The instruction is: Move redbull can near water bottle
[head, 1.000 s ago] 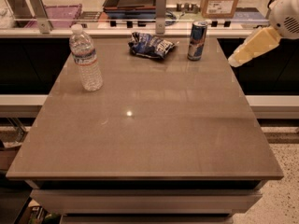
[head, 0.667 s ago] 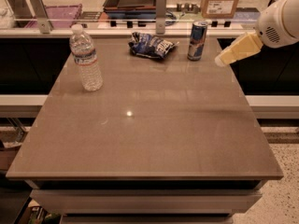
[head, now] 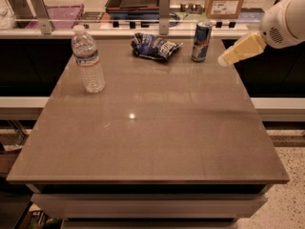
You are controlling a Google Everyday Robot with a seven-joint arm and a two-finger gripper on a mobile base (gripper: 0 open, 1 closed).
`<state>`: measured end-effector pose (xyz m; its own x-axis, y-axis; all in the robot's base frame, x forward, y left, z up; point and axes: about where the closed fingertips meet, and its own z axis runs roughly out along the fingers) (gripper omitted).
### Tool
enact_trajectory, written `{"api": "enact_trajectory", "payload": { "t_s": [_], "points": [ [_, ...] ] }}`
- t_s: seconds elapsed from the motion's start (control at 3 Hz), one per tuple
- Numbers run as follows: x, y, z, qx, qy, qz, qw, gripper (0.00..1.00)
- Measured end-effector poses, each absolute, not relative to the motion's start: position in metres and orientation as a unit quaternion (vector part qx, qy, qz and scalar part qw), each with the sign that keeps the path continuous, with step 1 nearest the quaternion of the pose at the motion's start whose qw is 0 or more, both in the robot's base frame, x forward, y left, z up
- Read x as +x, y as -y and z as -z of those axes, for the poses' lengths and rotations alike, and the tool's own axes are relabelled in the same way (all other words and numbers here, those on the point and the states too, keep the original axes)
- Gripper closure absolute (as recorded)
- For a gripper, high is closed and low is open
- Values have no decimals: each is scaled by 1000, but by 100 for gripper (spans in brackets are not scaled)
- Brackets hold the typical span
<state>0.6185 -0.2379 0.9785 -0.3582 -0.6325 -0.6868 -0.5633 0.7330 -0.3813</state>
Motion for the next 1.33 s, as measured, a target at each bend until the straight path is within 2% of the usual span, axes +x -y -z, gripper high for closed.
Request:
{"api": "enact_trajectory", "payload": {
  "t_s": [0.67,1.33],
  "points": [
    [677,229,-989,-345,-796,26,497,0],
    [734,224,-987,-298,-767,-34,568,0]
  ]
}}
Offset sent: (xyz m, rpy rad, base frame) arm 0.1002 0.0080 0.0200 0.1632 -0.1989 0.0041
